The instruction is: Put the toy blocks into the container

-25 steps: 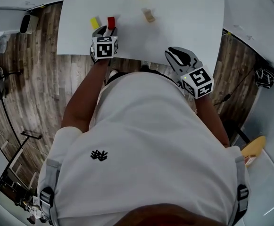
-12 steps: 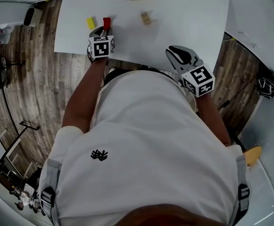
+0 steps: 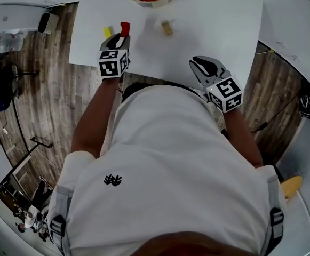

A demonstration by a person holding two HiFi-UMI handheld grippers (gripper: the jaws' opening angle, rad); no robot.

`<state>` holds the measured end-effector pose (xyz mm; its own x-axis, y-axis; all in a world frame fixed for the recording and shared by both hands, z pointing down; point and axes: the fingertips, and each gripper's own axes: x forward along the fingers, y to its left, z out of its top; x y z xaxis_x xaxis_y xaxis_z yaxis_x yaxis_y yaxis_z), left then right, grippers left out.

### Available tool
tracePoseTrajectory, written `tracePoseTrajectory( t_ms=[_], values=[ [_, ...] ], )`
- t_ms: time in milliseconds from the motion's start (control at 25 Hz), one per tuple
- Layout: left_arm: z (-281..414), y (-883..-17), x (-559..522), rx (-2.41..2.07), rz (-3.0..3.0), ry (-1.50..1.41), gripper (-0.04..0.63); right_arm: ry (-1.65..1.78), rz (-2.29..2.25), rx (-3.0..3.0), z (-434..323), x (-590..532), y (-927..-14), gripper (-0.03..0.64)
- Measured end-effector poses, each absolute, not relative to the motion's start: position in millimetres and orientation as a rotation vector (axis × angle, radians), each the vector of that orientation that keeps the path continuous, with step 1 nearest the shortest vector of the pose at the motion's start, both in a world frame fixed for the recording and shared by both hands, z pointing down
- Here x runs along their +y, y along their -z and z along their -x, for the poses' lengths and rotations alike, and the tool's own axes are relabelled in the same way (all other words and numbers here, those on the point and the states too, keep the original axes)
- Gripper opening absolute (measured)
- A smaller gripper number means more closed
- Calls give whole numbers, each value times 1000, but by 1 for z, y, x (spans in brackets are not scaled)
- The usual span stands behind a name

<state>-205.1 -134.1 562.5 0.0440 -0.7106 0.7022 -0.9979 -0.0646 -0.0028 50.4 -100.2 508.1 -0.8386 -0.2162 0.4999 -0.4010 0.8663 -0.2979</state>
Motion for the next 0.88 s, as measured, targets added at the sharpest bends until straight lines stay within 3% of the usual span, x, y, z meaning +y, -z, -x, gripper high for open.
tracePoseTrajectory(
  t_ms=[480,880],
  values=[
    [180,-432,-195,-1688,-2121,-590,133,-562,-497,-2609,-54,-111,-508,52],
    [162,-400,-266,-1638,-2218,-606,133,-580,-558,-2615,-68,-118,-508,52]
  ],
)
